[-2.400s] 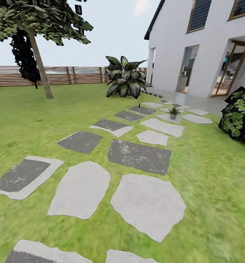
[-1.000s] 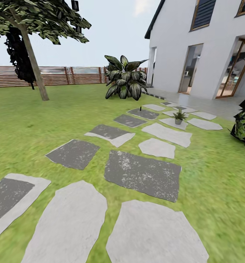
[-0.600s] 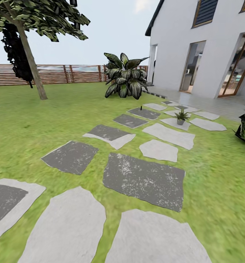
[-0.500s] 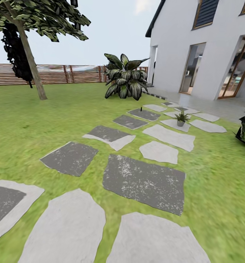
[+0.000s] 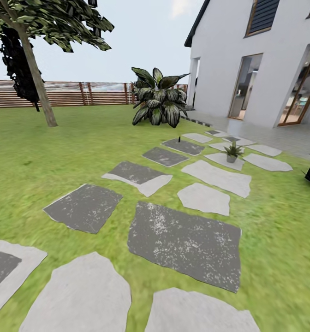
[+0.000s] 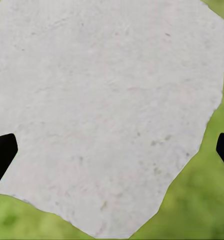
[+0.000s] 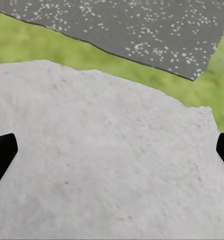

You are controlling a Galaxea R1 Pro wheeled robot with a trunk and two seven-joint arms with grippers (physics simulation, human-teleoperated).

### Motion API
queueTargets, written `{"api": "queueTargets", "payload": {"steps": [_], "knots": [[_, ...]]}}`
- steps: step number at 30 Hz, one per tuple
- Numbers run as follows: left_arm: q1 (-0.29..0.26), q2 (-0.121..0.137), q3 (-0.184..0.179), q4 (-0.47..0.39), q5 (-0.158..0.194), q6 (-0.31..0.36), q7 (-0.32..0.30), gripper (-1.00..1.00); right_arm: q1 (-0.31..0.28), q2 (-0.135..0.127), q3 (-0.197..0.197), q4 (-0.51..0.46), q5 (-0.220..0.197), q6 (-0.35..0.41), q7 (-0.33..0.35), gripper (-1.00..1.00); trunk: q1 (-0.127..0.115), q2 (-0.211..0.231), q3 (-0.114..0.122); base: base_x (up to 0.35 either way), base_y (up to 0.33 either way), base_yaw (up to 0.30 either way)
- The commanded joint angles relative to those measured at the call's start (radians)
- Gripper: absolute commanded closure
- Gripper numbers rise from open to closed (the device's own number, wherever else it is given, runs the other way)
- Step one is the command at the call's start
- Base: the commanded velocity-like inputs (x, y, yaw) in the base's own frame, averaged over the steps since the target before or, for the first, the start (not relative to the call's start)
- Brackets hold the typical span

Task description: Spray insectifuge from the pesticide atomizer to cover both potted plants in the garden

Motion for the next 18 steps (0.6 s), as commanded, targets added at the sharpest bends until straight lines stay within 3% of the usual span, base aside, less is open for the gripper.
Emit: {"api": "queueTargets", "payload": {"steps": [1,5,12,18], "knots": [[-0.001,0.0,0.0,0.001,0.004,-0.003,-0.001,-1.0,-0.001,0.001,-0.004,0.001,0.009,-0.003,0.0,-1.0,0.0,0.0,-0.001,0.339,0.0,0.0],[-0.001,0.0,0.0,0.001,0.004,-0.004,-0.001,-1.0,-0.001,0.001,-0.004,0.001,0.008,-0.002,0.0,-1.0,0.0,0.0,-0.001,0.339,0.0,-0.032],[-0.001,0.0,0.0,0.001,0.004,-0.004,-0.001,-1.0,-0.001,0.001,-0.003,0.0,0.007,-0.002,0.0,-1.0,0.0,0.0,-0.001,0.339,0.0,-0.185],[-0.001,0.0,-0.001,0.001,0.004,-0.005,-0.001,-1.0,-0.001,0.001,-0.003,-0.001,0.007,-0.003,0.0,-1.0,0.0,0.0,-0.001,0.339,0.0,-0.028]]}}
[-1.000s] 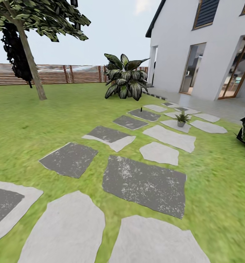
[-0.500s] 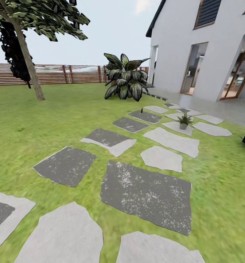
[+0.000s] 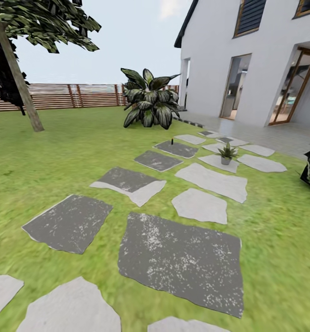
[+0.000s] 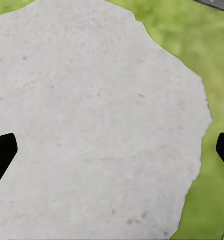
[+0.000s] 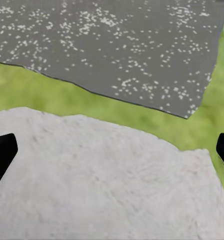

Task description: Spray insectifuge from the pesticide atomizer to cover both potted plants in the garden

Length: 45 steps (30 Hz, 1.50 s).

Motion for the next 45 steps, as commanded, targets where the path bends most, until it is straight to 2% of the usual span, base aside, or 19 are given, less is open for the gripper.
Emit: {"api": "queueTargets", "payload": {"steps": [1,10,20,45], "knots": [[-0.001,0.0,0.0,0.001,0.004,-0.003,-0.001,-1.0,-0.001,0.001,-0.004,0.001,0.009,-0.003,0.0,-1.0,0.0,0.0,-0.001,0.339,0.0,-0.007],[-0.001,-0.001,0.0,-0.001,0.004,-0.003,-0.001,-1.0,-0.001,0.001,-0.004,0.001,0.009,-0.003,0.0,-1.0,0.0,0.0,-0.001,0.339,0.0,-0.007],[-0.001,-0.001,0.0,-0.001,0.004,-0.003,-0.001,-1.0,-0.001,0.001,-0.004,0.001,0.009,-0.003,0.0,-1.0,0.0,0.0,-0.001,0.339,0.0,-0.177],[-0.001,-0.001,0.0,0.001,0.004,-0.003,-0.001,-1.0,-0.001,0.001,-0.004,0.002,0.009,-0.003,0.0,-1.0,0.0,0.0,-0.001,0.339,0.0,-0.007]]}}
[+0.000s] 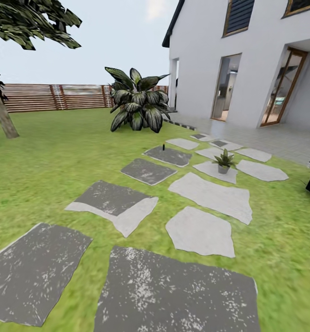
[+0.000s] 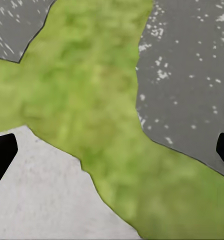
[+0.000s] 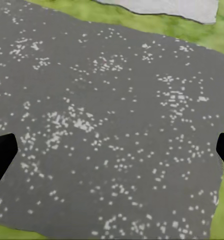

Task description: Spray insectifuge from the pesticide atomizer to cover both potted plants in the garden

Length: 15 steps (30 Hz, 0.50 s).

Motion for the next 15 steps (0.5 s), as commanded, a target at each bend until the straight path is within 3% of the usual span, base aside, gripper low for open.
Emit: {"api": "queueTargets", "payload": {"steps": [1,7,15], "knots": [[-0.001,0.0,0.0,0.001,0.004,-0.003,-0.001,-1.0,-0.001,0.001,-0.004,0.001,0.009,-0.003,0.0,-1.0,0.0,0.0,-0.001,0.339,0.0,-0.084],[-0.001,0.0,0.0,0.001,0.004,-0.003,-0.001,-1.0,-0.001,0.001,-0.004,0.0,0.009,-0.002,0.0,-1.0,0.0,0.0,-0.001,0.339,0.0,-0.2],[-0.001,0.0,0.0,0.0,0.004,-0.003,-0.001,-1.0,-0.001,0.001,-0.001,0.001,0.011,-0.002,0.003,-1.0,0.0,0.0,-0.001,0.339,0.0,-0.025]]}}
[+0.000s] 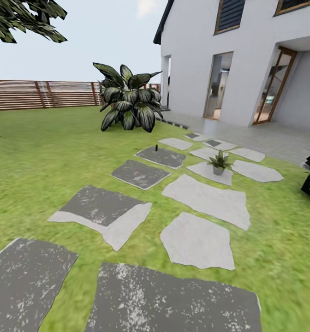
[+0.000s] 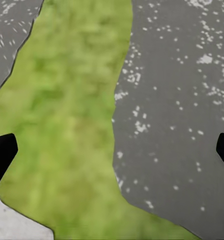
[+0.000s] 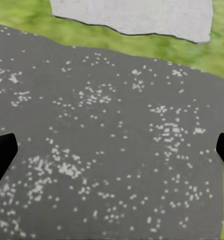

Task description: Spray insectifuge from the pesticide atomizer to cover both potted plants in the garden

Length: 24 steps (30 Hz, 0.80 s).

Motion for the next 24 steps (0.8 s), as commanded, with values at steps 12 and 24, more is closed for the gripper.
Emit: {"api": "queueTargets", "payload": {"steps": [12,24], "knots": [[-0.001,0.001,0.001,0.001,0.004,-0.003,-0.001,-1.0,-0.001,0.001,-0.007,0.001,0.008,-0.003,-0.003,-1.0,0.0,0.0,-0.001,0.339,0.0,0.0],[-0.001,0.001,0.001,0.002,0.004,-0.003,-0.001,-1.0,-0.001,0.001,-0.008,0.001,0.008,-0.003,-0.004,-1.0,0.0,0.0,-0.001,0.339,0.0,0.0]]}}
